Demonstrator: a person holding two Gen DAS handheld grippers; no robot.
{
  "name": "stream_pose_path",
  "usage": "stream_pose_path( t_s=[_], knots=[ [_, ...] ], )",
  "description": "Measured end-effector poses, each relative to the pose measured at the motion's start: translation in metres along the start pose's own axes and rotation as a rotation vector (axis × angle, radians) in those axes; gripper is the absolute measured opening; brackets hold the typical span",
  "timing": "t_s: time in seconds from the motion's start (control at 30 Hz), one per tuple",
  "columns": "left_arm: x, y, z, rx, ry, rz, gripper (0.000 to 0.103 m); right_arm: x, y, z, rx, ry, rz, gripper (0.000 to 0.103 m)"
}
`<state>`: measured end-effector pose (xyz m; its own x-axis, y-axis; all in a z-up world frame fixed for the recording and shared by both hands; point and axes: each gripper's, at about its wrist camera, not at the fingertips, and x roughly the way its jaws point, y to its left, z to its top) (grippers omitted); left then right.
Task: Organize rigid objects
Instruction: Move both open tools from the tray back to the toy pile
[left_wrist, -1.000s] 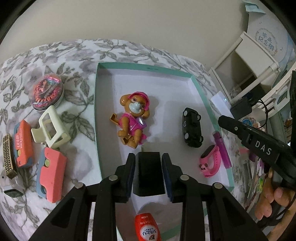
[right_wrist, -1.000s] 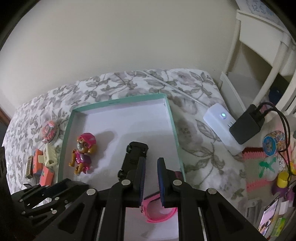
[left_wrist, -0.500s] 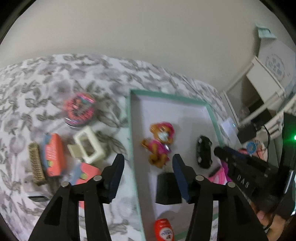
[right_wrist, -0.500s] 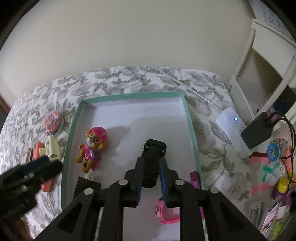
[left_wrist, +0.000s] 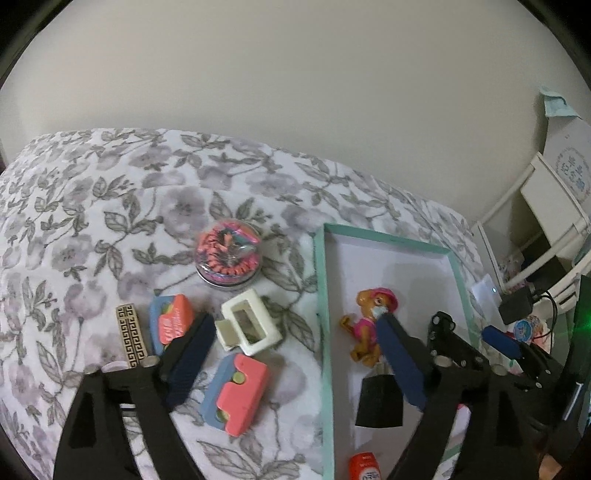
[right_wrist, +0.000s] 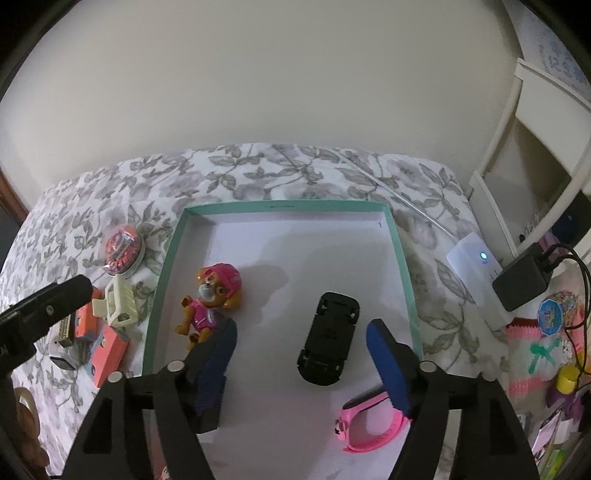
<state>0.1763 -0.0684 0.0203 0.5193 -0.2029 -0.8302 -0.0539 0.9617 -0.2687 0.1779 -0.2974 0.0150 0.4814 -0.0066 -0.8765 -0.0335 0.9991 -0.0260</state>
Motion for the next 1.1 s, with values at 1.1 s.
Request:
stream_pose_path(
  t_s=[1.1],
  knots=[
    [-0.072,0.072,0.023,-0.105,-0.207,0.119,0.103,-0.021,0.075,0.013,-0.074,-0.144,0.152,0.103]
  ],
)
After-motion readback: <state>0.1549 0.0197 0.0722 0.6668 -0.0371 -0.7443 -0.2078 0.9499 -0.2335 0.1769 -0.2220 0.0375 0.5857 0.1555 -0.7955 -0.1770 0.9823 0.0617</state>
